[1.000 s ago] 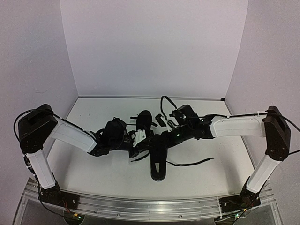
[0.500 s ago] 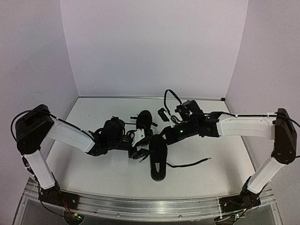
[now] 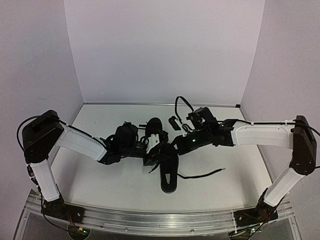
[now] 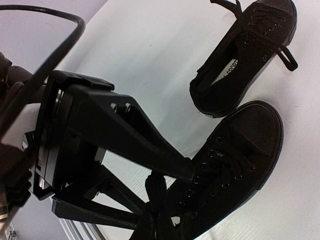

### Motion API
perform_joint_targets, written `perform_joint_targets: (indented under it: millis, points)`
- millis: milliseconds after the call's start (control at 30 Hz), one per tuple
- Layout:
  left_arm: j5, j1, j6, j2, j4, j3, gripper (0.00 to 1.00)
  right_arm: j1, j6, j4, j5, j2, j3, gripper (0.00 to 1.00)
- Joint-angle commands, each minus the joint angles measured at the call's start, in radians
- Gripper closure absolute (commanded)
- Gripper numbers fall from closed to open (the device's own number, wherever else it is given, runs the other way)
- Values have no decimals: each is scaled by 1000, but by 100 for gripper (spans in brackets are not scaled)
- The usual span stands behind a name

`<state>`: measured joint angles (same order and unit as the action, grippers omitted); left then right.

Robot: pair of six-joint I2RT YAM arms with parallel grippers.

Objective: Tie the shoes

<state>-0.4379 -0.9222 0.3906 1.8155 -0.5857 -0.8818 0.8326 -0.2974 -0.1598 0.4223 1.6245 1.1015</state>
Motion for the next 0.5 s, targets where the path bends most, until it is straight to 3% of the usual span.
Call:
perform_joint_targets:
  millis: [0, 133, 367, 467]
  points:
    - [-4, -7, 4, 8, -43, -21, 66, 0, 22, -20, -18, -15, 14, 100]
    - [12, -6, 27, -11, -13, -6, 82, -1, 32, -24, -14, -15, 11, 100]
    - [50, -3, 47, -39, 18, 13, 94, -1, 44, -26, -13, -14, 14, 100]
    - [52, 2, 44, -57, 25, 18, 100, -1, 47, -23, -18, -13, 10, 91]
